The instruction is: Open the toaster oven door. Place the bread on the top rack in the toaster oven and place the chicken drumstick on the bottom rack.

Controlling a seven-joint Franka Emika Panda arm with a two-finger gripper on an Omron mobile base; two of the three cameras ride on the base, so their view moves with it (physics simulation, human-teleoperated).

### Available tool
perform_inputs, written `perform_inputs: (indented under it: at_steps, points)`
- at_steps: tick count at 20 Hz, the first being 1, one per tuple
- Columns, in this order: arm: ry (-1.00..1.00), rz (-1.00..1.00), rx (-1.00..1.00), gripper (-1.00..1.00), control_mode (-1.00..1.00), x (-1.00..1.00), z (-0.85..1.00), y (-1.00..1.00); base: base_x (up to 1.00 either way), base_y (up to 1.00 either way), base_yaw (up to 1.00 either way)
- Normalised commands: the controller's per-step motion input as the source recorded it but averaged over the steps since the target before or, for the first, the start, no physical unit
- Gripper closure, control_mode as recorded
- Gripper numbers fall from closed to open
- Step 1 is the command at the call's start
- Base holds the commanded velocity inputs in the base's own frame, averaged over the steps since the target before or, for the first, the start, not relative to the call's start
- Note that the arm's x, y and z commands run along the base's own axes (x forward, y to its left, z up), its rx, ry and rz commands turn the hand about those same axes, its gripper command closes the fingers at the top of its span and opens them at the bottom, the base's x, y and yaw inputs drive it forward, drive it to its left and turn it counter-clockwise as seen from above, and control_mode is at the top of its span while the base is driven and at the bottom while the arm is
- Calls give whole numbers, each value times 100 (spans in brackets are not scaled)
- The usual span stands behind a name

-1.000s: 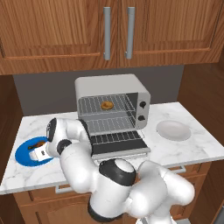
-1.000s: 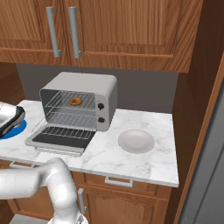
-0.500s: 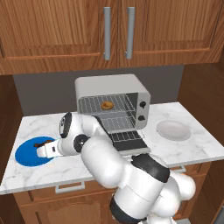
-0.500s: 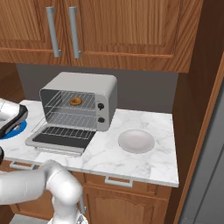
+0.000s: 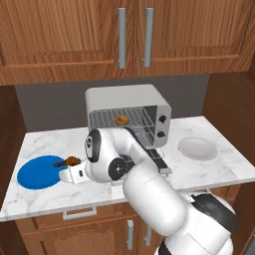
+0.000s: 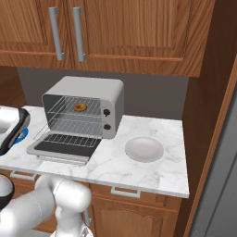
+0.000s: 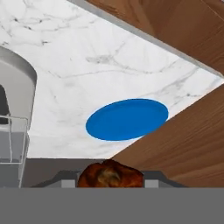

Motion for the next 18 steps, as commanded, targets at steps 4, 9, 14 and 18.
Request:
perform_inputs:
  at_steps: [4,9,14,18]
  points:
    - [0,0,-28,100,-100,-66,100,-20,0,0,0]
    - [4,0,-28,100,-100,-60,100,-35,0,0,0]
    - [18,0,-28,100,-100,-37,96,-50,0,0,0]
    - [31,0,-29,100,-100,-13,64,-52,0,0,0]
